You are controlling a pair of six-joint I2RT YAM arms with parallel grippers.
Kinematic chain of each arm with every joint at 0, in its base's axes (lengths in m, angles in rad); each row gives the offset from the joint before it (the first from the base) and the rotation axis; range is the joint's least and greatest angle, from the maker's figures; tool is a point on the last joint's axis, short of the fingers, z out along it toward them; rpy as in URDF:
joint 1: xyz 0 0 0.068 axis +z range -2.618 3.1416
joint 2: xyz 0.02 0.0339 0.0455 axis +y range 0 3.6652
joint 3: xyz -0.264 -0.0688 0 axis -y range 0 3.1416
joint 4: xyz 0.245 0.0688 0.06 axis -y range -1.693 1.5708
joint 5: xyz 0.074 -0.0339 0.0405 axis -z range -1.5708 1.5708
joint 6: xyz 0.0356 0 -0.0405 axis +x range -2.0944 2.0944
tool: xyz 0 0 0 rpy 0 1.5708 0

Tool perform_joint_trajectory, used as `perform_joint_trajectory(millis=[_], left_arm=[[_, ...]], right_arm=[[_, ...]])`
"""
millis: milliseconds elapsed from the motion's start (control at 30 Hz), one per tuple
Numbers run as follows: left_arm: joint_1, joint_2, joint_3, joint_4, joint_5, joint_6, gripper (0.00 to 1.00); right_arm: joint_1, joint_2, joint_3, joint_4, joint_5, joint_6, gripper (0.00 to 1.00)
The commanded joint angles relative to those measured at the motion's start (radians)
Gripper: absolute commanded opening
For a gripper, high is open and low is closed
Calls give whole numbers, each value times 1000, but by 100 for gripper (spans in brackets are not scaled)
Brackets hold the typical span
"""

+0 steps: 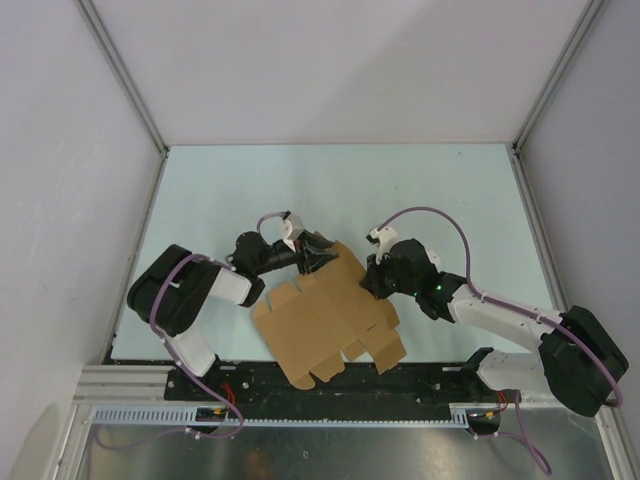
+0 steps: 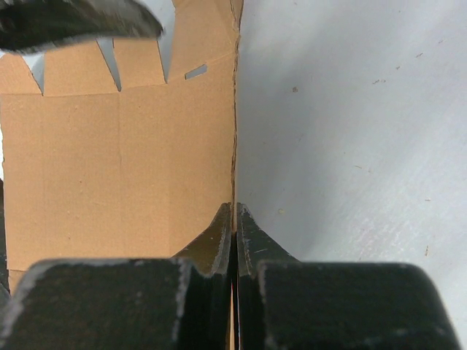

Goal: Fold the paper box

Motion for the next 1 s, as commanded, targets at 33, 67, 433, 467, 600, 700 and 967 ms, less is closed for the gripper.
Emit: perform_joint_trajectory(millis=[33, 67, 433, 467, 600, 700, 967], left_arm=[[7, 44, 23, 44, 186, 24, 42], [7, 45, 27, 44, 185, 26, 42], [5, 50, 60, 44, 147, 24, 38], [5, 51, 63, 44, 147, 24, 38], [2, 64, 85, 44, 159, 18, 34], [-1, 80, 94, 44, 167, 18, 31], [-6, 99, 97, 44, 171, 26, 20]], right_arm=[[7, -32, 1, 10, -5, -16, 0], [6, -34, 2, 10, -6, -16, 0], [16, -26, 2, 14, -20, -16, 0], [16, -28, 2, 11, -20, -17, 0], [20, -37, 1, 8, -15, -16, 0], [20, -43, 2, 5, -17, -16, 0], [24, -43, 1, 11, -17, -16, 0]])
